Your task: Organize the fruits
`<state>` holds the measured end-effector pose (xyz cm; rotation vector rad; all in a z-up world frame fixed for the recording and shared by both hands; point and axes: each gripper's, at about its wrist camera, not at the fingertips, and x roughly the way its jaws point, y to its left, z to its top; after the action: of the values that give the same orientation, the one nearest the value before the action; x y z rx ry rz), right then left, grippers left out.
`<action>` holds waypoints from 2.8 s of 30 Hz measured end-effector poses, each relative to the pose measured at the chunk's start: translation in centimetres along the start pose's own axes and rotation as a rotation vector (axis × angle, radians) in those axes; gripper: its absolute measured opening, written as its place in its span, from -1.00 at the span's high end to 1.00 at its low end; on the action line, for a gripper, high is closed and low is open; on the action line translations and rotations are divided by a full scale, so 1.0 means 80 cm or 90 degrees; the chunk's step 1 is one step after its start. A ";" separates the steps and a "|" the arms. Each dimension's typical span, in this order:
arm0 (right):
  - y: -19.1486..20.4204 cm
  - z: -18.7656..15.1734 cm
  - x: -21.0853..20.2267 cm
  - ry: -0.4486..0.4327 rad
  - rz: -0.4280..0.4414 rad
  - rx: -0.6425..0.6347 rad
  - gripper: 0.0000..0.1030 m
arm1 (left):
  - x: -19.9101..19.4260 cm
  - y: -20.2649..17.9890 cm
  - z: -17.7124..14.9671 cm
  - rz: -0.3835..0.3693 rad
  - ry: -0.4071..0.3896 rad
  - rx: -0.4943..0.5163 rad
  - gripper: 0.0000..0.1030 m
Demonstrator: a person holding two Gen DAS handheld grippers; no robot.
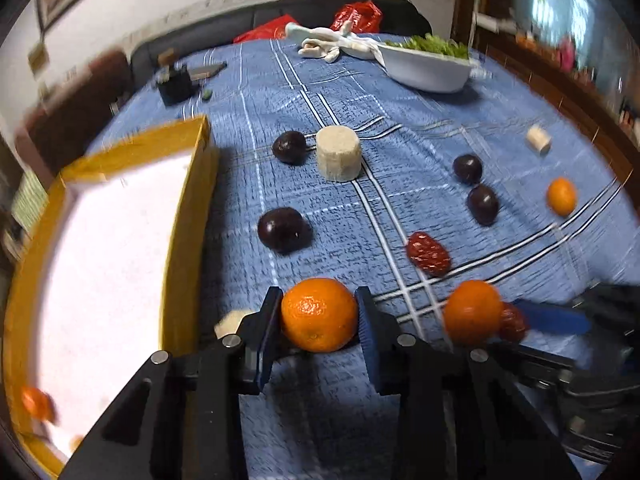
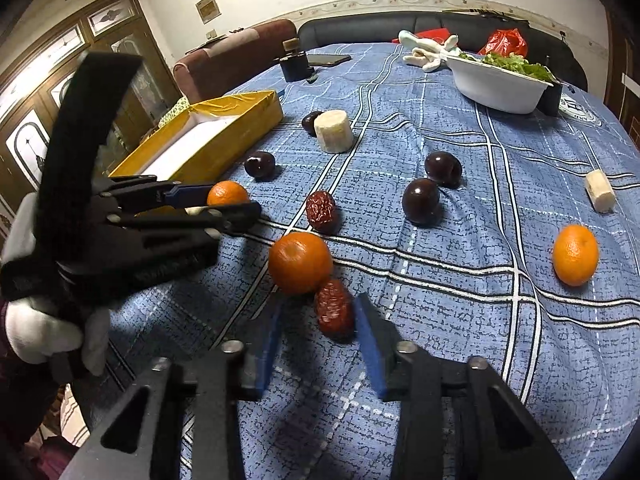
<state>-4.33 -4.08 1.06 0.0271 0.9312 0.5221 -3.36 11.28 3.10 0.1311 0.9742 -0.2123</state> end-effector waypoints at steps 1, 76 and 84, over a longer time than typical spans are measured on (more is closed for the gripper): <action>0.001 0.000 0.000 0.001 -0.008 -0.003 0.48 | -0.004 0.003 -0.003 0.002 -0.005 -0.007 0.32; 0.013 0.034 0.021 -0.023 0.012 0.066 -0.07 | -0.103 0.096 -0.013 -0.016 -0.068 -0.190 -0.64; 0.008 0.030 0.029 -0.012 0.019 0.071 0.24 | -0.044 0.047 0.030 0.001 -0.037 -0.102 -0.63</action>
<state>-1.68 -2.01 0.93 0.1471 0.9420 0.4960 -2.47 14.89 7.40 -0.0207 0.9300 -0.1361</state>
